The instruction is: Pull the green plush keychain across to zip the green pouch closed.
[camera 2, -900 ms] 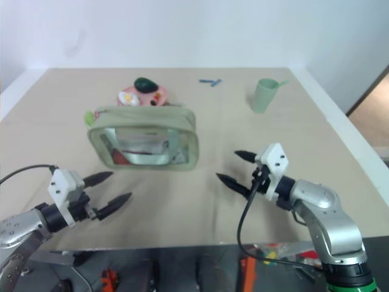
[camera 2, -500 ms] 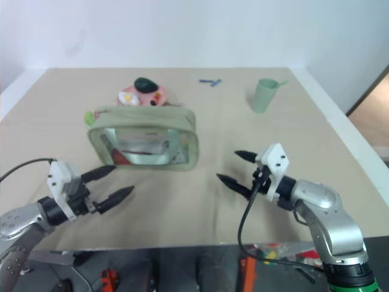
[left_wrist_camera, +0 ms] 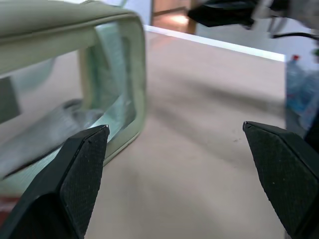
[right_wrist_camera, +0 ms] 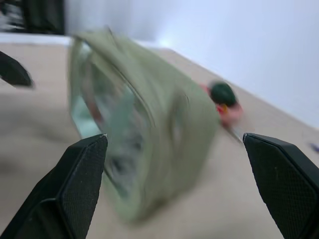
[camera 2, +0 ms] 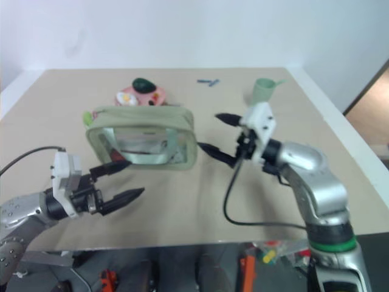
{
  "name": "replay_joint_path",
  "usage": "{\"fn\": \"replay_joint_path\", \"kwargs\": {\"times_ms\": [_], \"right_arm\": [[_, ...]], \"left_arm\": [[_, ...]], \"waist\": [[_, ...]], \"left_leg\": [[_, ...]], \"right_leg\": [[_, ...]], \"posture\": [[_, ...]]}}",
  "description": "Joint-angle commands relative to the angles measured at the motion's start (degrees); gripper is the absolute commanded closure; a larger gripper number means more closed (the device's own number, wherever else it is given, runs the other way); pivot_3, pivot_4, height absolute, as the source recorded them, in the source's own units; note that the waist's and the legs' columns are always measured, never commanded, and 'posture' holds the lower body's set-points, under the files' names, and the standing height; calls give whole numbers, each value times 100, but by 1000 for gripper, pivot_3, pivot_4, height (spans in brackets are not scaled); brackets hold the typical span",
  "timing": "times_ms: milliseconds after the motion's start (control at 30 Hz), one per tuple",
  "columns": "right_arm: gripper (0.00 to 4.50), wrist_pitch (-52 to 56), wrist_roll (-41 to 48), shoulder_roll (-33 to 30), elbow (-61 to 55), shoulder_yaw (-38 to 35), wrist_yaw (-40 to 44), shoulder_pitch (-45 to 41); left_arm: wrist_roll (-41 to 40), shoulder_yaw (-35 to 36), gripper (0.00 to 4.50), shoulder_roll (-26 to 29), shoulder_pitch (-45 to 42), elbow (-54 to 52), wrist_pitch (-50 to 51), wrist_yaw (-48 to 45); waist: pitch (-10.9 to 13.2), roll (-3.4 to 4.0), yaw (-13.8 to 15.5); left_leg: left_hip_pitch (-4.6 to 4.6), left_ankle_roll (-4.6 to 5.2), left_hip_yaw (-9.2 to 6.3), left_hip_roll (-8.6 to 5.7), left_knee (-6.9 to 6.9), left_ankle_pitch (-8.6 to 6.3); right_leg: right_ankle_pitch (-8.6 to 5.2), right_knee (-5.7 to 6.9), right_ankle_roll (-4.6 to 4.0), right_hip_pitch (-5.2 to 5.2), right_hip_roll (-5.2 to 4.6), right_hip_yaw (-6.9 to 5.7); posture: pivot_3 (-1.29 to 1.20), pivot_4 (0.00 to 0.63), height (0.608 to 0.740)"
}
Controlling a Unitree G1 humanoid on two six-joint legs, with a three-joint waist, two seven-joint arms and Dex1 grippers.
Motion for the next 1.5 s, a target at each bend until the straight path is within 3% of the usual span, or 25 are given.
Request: {"fn": "replay_joint_path", "kwargs": {"times_ms": [33,167,300,567,633,867,1033,1367,1500], "right_arm": [[0,-137,-175,135,303,179,109,-270],[0,-459,-417,255,749,322,280,-468],[1126,-681,-583,323,1137,379,453,-538],[4019,-776,-671,496,1258,430,572,-508],[4463,-779,-690,525,1229,436,569,-490],[4463,-1012,-713,549,1084,311,571,-435],[4463,-1129,-537,157,1082,-89,813,-413],[4463,-1742,-848,-1510,1803,-822,1612,273],[4463,-1763,-823,-1655,1767,-933,1556,471]], "left_arm": [[-104,83,45,87,-60,-127,52,46],[-31,69,45,60,-51,-174,26,133],[208,-48,0,-62,-34,-231,-120,319],[388,-163,0,-194,-49,-225,-168,457],[415,-194,0,-219,-63,-223,-163,470],[454,-295,0,-296,-117,-182,-175,506],[388,-351,0,-262,-74,-257,-132,423],[408,-423,0,-256,-181,-173,-113,426],[446,-431,0,-252,-177,-139,-135,427]], "waist": [[0,-1,0],[0,-1,21],[0,0,25],[0,0,21],[0,0,21],[0,0,18],[0,0,44],[1,2,72],[1,2,58]], "left_leg": [[-2,-2,0,-2,-2,-2],[-17,-2,-9,-6,-7,-16],[-22,6,-10,-7,-7,-24],[-12,6,-10,-5,-3,-23],[-10,6,-10,-5,-2,-23],[-9,5,-10,-5,-2,-23],[-12,5,-9,-8,-2,-23],[-6,6,-3,-14,-1,-23],[-1,6,-2,-13,-1,-23]], "right_leg": [[6,0,11,0,-1,1],[2,0,27,-8,-2,1],[8,0,46,-10,-2,1],[1,9,29,-8,-1,-1],[1,9,29,-6,-1,-1],[1,11,29,-5,0,-1],[1,11,29,-5,-3,1],[-2,10,33,-2,-8,6],[-2,12,33,-1,-5,8]], "posture": [[0,150,740],[0,150,740],[0,150,740],[0,150,740],[0,150,740],[0,150,740],[0,150,740],[0,150,740],[0,150,740]]}}
